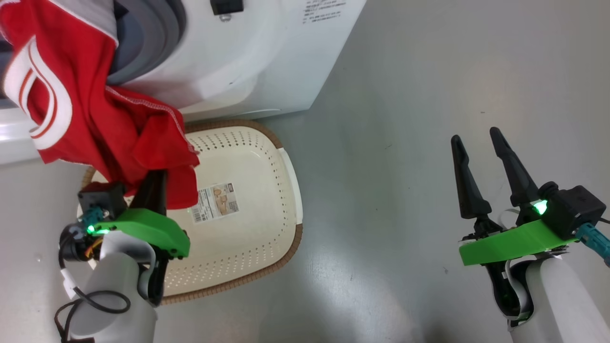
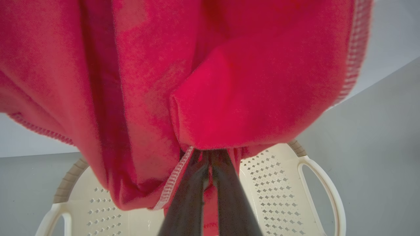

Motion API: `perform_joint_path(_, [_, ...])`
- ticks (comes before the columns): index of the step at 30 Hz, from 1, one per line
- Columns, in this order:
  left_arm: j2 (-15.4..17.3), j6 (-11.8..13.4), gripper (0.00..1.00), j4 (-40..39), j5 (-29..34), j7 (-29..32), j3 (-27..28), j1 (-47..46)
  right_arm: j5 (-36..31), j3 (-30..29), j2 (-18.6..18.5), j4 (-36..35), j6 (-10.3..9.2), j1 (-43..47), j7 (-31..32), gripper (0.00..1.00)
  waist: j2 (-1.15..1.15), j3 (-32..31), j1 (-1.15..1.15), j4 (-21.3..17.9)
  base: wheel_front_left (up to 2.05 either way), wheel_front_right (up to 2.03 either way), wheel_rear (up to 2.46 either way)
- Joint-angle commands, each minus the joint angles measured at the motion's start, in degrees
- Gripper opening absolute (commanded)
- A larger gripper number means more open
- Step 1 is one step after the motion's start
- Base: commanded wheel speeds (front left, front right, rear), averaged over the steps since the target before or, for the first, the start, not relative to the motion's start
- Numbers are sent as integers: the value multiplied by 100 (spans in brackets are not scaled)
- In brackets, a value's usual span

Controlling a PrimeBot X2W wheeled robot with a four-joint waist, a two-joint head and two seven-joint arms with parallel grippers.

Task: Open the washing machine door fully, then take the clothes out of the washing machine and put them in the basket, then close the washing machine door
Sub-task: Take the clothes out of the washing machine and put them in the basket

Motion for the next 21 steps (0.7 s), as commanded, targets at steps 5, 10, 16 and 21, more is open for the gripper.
perform_joint_path(5, [125, -30, 100, -50, 24, -26, 233, -30, 30, 65, 14, -118, 36, 5, -37, 100, 0, 41, 0, 40, 0, 0, 0])
perform_joint_path(10, [98, -30, 100, -174, -63, -26, 326, 20, -13, 33, 14, -87, 36, -3, -37, 100, 0, -61, 0, 135, 0, 0, 0])
perform_joint_path(16, [64, -31, 100, -599, -198, -26, 427, 265, -89, 16, 14, -66, 36, 37, -37, 100, 0, -255, 0, 284, 0, 0, 0])
perform_joint_path(21, [55, -31, 100, -1155, -272, -26, 460, 578, -157, 34, 5, -29, 36, 79, -37, 100, 0, -444, 0, 404, 0, 0, 0])
